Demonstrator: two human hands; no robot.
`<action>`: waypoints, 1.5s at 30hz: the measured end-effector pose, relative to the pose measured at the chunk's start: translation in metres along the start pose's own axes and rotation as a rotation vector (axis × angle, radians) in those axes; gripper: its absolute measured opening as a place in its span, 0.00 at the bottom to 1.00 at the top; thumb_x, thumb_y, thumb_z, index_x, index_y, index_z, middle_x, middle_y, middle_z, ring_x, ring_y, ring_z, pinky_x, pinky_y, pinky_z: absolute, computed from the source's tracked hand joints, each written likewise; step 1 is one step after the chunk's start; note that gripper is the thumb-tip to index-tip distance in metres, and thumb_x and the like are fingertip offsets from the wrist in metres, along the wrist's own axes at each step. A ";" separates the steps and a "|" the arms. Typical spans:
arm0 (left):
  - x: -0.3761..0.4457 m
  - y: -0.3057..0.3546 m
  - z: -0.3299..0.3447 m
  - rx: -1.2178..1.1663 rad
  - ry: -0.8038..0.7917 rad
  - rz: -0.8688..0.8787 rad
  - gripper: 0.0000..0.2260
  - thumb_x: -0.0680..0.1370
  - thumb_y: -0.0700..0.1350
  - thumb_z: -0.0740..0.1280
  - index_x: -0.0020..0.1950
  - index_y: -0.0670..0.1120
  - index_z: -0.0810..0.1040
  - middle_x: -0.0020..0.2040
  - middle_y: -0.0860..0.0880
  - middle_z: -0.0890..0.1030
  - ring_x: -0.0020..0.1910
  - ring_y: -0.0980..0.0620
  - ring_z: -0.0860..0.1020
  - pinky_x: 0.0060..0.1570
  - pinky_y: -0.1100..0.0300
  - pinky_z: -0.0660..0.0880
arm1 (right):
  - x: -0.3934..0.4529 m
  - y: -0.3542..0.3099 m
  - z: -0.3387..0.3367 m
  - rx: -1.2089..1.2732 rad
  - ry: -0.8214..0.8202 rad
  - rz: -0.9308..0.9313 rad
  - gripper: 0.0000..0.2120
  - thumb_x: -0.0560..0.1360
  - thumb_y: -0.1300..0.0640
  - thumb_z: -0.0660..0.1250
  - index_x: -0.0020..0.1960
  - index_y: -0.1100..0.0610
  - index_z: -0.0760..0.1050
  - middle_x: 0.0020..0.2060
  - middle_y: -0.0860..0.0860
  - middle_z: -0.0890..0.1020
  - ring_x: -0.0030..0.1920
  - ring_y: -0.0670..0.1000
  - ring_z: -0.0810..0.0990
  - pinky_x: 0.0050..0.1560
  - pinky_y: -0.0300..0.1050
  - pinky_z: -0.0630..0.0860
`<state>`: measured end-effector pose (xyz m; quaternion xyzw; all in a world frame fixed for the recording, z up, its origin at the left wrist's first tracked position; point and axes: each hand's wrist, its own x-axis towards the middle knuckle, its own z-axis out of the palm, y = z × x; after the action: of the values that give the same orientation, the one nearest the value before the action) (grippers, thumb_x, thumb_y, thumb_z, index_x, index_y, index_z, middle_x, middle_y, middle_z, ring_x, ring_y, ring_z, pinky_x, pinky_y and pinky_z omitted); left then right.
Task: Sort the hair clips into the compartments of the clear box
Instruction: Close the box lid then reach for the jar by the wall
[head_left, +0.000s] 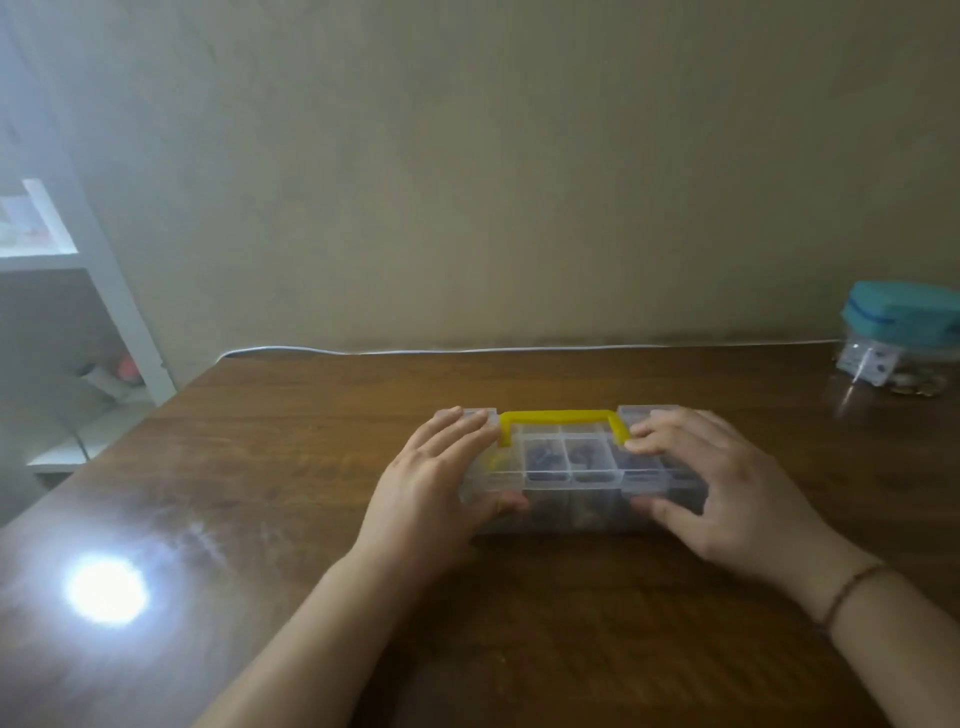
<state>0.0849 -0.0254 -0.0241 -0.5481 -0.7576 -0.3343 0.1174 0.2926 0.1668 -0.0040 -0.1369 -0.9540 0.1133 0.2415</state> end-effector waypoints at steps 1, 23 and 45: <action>0.001 -0.003 0.001 -0.058 0.015 -0.009 0.34 0.67 0.63 0.71 0.70 0.51 0.73 0.71 0.54 0.73 0.74 0.53 0.66 0.70 0.46 0.69 | -0.002 0.001 0.001 0.014 0.008 0.015 0.20 0.69 0.42 0.68 0.59 0.37 0.70 0.61 0.34 0.70 0.66 0.37 0.64 0.64 0.46 0.69; 0.080 0.102 0.089 -0.394 -0.340 -0.334 0.39 0.62 0.62 0.74 0.69 0.58 0.62 0.71 0.52 0.68 0.63 0.53 0.70 0.60 0.53 0.75 | -0.031 0.107 -0.074 0.365 0.279 0.852 0.05 0.75 0.50 0.67 0.50 0.49 0.76 0.48 0.42 0.73 0.40 0.40 0.70 0.33 0.35 0.67; 0.367 0.220 0.250 -0.975 -0.839 -0.734 0.31 0.81 0.63 0.56 0.77 0.45 0.62 0.57 0.46 0.79 0.49 0.46 0.79 0.48 0.54 0.78 | 0.058 0.338 -0.108 0.900 0.621 1.356 0.31 0.72 0.34 0.61 0.72 0.44 0.62 0.61 0.48 0.71 0.61 0.52 0.70 0.60 0.63 0.71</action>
<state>0.1959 0.4483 0.0716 -0.3310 -0.6391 -0.4129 -0.5581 0.3662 0.5181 0.0181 -0.5917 -0.4224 0.5564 0.4023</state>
